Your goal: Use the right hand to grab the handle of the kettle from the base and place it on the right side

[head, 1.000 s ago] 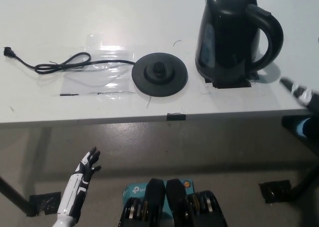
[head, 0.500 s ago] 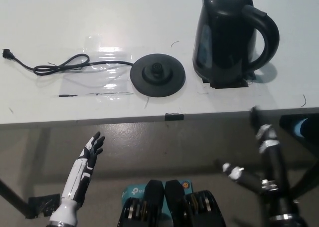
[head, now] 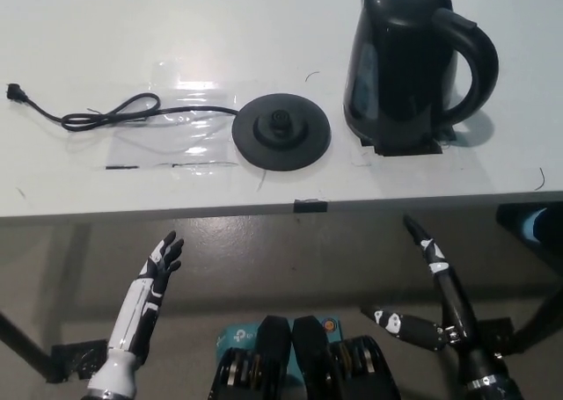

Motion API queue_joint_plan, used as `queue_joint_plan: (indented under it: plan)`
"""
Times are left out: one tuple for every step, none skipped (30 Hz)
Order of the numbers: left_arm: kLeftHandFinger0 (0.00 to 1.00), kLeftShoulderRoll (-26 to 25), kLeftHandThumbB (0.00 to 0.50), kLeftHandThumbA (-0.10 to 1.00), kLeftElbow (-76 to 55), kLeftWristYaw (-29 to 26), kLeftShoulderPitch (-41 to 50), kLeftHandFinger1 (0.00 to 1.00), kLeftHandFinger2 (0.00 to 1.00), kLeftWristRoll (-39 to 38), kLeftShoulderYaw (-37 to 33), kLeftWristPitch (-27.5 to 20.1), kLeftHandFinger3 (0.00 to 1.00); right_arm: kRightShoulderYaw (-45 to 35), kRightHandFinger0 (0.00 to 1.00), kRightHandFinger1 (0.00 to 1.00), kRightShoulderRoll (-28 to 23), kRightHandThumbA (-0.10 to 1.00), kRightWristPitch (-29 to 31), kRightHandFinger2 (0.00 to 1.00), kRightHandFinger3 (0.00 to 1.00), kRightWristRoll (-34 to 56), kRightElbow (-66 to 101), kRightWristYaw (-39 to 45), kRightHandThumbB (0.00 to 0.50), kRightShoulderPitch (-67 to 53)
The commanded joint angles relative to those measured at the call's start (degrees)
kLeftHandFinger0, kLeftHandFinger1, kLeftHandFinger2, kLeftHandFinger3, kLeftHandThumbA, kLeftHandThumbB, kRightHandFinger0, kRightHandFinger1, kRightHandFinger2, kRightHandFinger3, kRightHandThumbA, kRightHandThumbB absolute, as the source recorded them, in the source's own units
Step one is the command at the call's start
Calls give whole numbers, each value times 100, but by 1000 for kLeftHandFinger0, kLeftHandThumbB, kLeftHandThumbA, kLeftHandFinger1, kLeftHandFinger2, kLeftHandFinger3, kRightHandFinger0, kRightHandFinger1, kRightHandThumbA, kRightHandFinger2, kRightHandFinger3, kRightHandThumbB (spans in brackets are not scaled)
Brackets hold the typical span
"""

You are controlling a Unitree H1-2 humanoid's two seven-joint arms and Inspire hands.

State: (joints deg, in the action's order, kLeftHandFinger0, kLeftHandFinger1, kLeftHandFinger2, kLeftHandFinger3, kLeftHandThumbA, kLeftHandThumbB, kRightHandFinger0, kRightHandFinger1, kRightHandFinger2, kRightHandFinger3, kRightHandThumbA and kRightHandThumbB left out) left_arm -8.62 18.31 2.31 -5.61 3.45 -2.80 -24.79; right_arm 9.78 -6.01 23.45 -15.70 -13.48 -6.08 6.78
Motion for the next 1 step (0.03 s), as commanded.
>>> queue_joint_plan:
  plan:
    - [1000, -58, 500, 1000, -181, 48, 57, 1000, 1000, -11, 5, -214, 1000, 83, 1000, 1000, 46, 1000, 347, 1000, 1000, -136, 128, -30, 323, 49]
